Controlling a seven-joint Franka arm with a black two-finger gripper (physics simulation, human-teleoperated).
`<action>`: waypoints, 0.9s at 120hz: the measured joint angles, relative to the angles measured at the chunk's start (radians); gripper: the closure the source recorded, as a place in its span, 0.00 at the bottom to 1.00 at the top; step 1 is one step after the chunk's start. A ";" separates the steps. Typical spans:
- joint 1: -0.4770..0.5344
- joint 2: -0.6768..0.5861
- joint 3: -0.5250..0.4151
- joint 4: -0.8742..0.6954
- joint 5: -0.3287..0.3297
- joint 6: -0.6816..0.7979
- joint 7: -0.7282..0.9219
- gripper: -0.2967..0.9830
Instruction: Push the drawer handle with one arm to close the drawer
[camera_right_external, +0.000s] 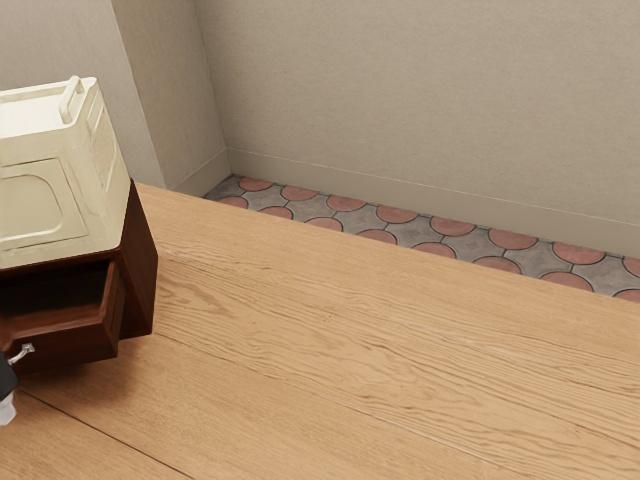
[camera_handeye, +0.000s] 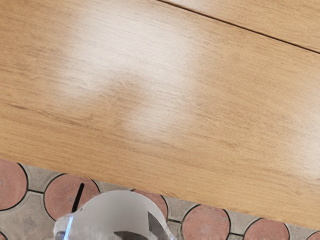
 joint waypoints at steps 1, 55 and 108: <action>0.015 -0.008 0.000 -0.017 -0.001 0.000 -0.001 0.25; 0.218 0.320 0.065 -0.127 0.131 0.350 -0.006 0.25; 0.236 0.374 0.096 -0.127 0.168 0.519 -0.095 0.25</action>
